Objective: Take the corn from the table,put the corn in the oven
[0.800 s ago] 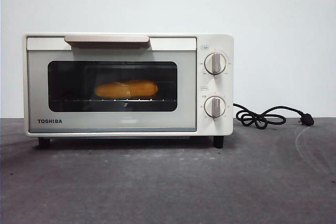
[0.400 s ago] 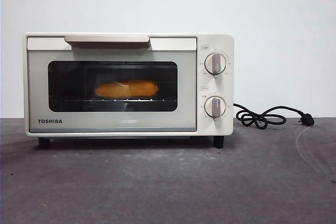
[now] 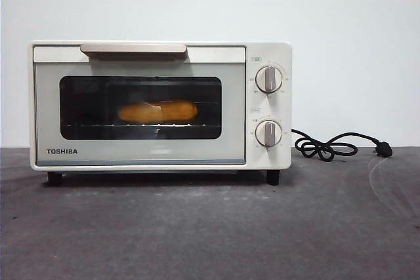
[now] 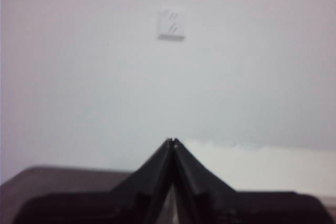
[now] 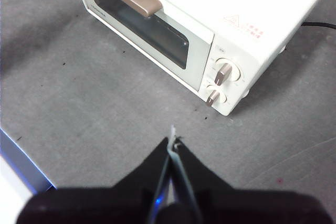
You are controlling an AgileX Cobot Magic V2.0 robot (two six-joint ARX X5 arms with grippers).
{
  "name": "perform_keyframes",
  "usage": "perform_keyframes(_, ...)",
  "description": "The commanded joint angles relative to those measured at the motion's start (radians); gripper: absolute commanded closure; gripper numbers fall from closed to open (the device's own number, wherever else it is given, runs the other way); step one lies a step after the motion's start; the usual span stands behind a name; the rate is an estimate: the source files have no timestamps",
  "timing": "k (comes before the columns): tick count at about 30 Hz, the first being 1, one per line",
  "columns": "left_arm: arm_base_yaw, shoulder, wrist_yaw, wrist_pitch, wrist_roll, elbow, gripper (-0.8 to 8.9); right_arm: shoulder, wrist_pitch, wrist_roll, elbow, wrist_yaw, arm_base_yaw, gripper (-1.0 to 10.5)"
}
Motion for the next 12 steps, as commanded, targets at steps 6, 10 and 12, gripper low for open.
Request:
perform_keyframes(6,-0.005,-0.051,-0.04,0.04,0.011,-0.164,8.17,0.002,0.006,-0.003,0.002,0.001,0.0,9.5)
perform_keyframes(10,-0.005,-0.051,-0.04,0.04,0.015,-0.201,8.17,0.002,0.006,-0.003,0.002,0.01,0.0,9.5)
perform_keyframes(12,-0.005,-0.052,-0.039,0.008,0.02,-0.212,8.17,0.002,0.006,-0.003,0.002,0.016,0.0,9.5)
